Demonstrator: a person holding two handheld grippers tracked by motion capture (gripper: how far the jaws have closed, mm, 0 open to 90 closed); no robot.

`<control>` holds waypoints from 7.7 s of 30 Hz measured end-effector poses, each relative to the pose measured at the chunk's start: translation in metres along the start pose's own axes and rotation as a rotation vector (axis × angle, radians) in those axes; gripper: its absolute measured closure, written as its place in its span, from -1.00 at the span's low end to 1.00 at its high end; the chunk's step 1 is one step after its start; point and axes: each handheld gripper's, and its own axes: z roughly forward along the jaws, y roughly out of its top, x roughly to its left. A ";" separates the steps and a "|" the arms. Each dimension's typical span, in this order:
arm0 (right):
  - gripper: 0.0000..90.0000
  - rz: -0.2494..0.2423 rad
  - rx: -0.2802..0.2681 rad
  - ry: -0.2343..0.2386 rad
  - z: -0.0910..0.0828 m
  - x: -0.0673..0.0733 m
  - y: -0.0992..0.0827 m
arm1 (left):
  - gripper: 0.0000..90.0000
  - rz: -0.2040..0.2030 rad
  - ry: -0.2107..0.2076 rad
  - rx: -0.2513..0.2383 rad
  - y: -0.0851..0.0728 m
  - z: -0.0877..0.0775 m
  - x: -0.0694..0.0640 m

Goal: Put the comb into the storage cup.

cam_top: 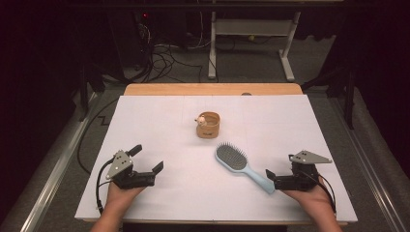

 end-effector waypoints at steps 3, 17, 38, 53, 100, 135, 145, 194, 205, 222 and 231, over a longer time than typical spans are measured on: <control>-1.00 -0.014 0.012 0.024 0.006 0.006 0.005 | -0.99 -0.006 0.003 0.000 -0.001 0.000 0.002; -1.00 -0.073 0.082 0.112 0.028 0.027 0.020 | -0.99 0.001 -0.001 -0.002 0.000 0.000 0.001; -1.00 -0.125 0.218 0.159 0.054 0.044 0.041 | -0.98 0.014 -0.007 0.001 0.000 0.000 0.000; -1.00 -0.178 0.297 0.175 0.069 0.053 0.057 | -0.97 0.019 -0.006 0.002 0.000 0.000 0.000; -0.64 -0.285 0.442 0.180 0.119 0.073 0.080 | -0.96 0.020 -0.009 -0.009 0.000 -0.001 0.001; -0.60 -0.290 0.489 0.180 0.124 0.074 0.084 | -0.96 0.017 -0.011 -0.013 0.000 -0.001 0.000; -0.56 -0.288 0.504 0.175 0.125 0.074 0.086 | -0.96 0.017 -0.008 -0.013 0.000 -0.001 0.000; -0.53 -0.239 0.240 0.089 0.063 0.050 0.105 | -0.95 0.010 -0.019 0.001 0.000 0.000 -0.001; -0.53 -0.196 0.080 0.072 0.053 0.048 0.100 | -0.95 0.007 -0.024 0.001 0.000 0.000 -0.001; -0.54 -0.155 -0.154 0.058 0.044 0.056 0.096 | -0.95 0.004 -0.035 -0.001 0.001 -0.001 -0.002; -0.54 -0.157 -0.227 0.052 0.042 0.063 0.092 | -0.95 0.002 -0.030 -0.006 0.001 -0.001 -0.001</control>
